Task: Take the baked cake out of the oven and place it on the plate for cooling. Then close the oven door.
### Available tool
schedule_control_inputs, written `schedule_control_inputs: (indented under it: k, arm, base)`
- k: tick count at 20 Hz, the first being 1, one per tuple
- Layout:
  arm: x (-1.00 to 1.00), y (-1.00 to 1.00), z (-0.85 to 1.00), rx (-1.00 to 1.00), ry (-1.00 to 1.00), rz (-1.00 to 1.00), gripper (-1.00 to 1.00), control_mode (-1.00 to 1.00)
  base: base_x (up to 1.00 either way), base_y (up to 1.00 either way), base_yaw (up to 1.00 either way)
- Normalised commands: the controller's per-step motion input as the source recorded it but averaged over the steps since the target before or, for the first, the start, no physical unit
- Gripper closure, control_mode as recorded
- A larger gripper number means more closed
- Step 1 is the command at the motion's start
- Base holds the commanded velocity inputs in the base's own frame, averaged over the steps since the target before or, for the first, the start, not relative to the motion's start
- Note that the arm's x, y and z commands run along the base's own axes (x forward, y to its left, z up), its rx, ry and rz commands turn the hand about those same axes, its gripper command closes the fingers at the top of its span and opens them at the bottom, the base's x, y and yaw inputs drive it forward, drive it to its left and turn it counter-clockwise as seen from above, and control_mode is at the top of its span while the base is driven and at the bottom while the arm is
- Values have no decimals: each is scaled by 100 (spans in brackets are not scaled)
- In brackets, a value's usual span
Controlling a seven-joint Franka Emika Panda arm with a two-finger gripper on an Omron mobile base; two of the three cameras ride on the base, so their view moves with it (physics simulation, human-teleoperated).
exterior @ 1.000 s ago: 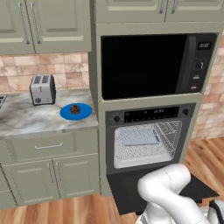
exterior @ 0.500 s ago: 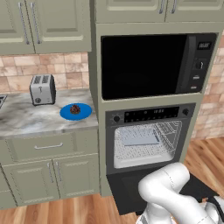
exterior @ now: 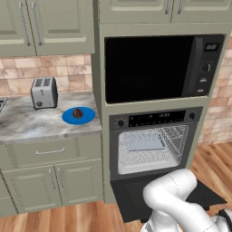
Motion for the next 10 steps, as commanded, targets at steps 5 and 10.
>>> schedule_control_inputs:
  k: [5,10]
  arm:
    - [-8,-4,-46,0,-2,1,-100,-100]
    - [22,-2,-38,0,-6,0,-100,-100]
  base:
    - [0,0,0]
    - [0,0,0]
